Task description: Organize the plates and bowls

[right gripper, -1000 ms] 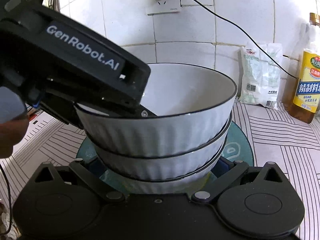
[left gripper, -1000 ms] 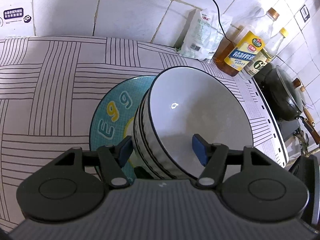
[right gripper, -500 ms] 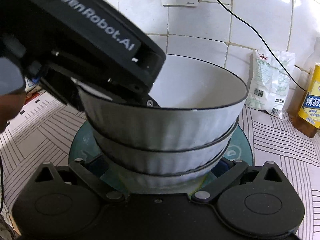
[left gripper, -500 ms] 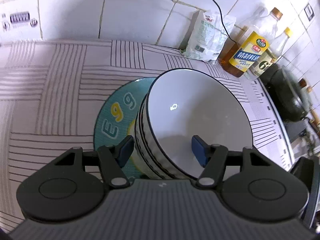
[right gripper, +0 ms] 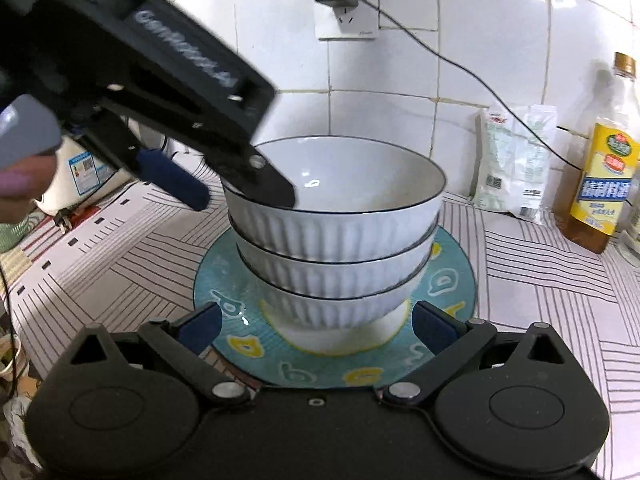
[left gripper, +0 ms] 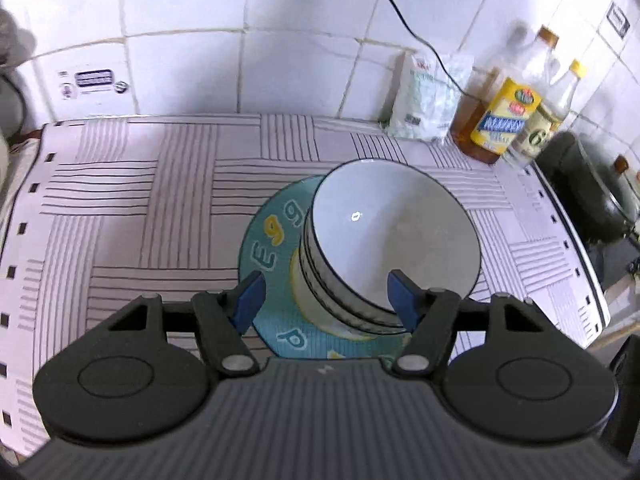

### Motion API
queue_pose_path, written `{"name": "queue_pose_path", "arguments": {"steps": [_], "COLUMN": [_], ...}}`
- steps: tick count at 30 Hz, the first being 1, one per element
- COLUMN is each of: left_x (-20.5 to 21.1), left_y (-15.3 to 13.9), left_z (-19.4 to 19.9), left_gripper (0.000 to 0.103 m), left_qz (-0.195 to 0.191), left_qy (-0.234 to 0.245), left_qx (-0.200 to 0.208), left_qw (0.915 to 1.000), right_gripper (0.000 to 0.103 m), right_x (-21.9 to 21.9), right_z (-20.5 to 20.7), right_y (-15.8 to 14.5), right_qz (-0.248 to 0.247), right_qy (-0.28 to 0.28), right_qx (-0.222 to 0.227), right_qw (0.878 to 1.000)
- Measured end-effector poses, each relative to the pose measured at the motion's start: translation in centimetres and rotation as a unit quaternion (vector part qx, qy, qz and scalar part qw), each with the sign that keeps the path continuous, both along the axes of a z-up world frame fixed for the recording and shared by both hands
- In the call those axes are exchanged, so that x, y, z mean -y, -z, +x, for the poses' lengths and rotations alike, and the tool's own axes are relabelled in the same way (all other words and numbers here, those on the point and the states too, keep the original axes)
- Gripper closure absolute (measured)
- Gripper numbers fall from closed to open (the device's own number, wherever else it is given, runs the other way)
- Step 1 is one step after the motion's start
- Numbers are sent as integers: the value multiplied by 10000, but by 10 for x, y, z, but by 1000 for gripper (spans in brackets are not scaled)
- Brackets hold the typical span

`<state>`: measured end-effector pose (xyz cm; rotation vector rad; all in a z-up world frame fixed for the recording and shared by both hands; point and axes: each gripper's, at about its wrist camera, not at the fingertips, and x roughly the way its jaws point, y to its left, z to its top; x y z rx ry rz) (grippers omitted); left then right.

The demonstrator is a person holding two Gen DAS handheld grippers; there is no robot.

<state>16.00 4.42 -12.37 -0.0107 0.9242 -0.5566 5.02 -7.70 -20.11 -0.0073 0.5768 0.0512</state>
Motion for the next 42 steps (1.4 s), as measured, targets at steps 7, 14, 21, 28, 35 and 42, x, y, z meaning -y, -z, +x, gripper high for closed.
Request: {"name": "queue_pose_path", "arguments": {"steps": [7, 14, 21, 28, 35, 42], "left_x": [-25, -35, -46, -50, -47, -48], "left_y": [-24, -42, -52, -62, -72, -82], "left_z": [-20, -47, -73, -100, -123, -144], "left_gripper": [36, 36, 32, 12, 3, 3], "left_qz": [-228, -221, -14, 260, 726, 981], "left_qy": [-387, -443, -701, -821, -936, -892], "left_qx": [187, 362, 521, 674, 652, 461], "left_qw": [9988, 9981, 9962, 9940, 9908, 9901], "right_gripper": [0, 0, 0, 0, 0, 0], "right_x": [6, 17, 25, 16, 9, 12], "right_z": [-18, -36, -53, -64, -83, -111], "right_y": [-9, -28, -61, -90, -126, -150], "right_qz": [-62, 139, 155, -395, -596, -215], "right_qy": [283, 507, 774, 1232, 1693, 1771], "right_qx": [108, 162, 148, -197, -529, -493], "right_qw": [9995, 9985, 9968, 9914, 9823, 9827]}}
